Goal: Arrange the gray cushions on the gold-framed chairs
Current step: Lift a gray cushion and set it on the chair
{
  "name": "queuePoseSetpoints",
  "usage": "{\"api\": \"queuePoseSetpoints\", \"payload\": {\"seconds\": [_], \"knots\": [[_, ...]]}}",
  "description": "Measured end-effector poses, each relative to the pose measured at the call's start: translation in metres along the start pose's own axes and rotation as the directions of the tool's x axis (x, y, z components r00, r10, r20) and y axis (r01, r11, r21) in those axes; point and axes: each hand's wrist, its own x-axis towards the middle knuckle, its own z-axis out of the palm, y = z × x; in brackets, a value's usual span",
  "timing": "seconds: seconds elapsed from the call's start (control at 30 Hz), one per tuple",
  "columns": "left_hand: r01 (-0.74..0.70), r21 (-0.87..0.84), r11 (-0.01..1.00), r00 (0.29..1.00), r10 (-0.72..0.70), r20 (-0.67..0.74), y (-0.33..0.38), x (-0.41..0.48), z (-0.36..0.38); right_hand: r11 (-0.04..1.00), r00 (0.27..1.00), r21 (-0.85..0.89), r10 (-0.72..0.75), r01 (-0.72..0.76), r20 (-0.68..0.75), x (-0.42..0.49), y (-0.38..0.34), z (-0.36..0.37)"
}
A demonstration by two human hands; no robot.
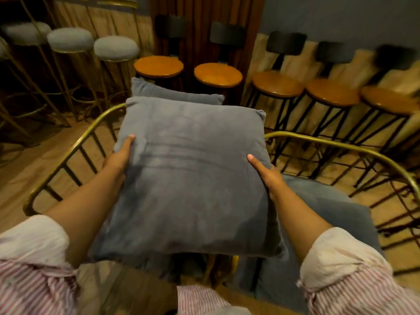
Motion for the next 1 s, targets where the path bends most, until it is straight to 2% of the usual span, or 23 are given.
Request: {"api": "queuePoseSetpoints", "payload": {"seconds": [0.13,0.23,0.43,0.57,0.73,0.87,1.0], "knots": [[-0.036,0.024,0.999,0.994,0.034,0.1,-0.018,-0.046,0.061,1.0,0.999,0.027,-0.01,0.012,-0.053,-0.024,0.003,-0.097],[-0.085,0.055,0.995,0.989,0.078,0.123,-0.031,-0.104,0.113,1.0,0.996,0.025,-0.008,0.01,-0.088,-0.037,0.013,-0.17],[-0.016,0.123,0.992,0.977,-0.01,0.213,-0.067,-0.173,0.204,1.0,0.98,0.006,0.017,-0.016,-0.2,-0.049,0.026,-0.287],[0.027,0.185,0.982,0.971,-0.07,0.229,-0.078,-0.189,0.252,1.0,0.969,0.013,0.028,-0.026,-0.245,-0.037,0.033,-0.333],[-0.066,0.295,0.953,0.959,-0.022,0.284,-0.071,-0.189,0.318,0.999,0.953,0.031,0.027,-0.018,-0.303,0.0,0.034,-0.37],[-0.118,0.21,0.971,0.91,0.021,0.414,-0.06,-0.164,0.374,0.999,0.948,0.039,0.043,-0.032,-0.316,0.051,0.022,-0.39],[-0.115,0.187,0.976,0.865,0.006,0.501,-0.049,-0.121,0.437,0.996,0.96,0.049,0.084,-0.074,-0.266,0.124,0.002,-0.41]]}}
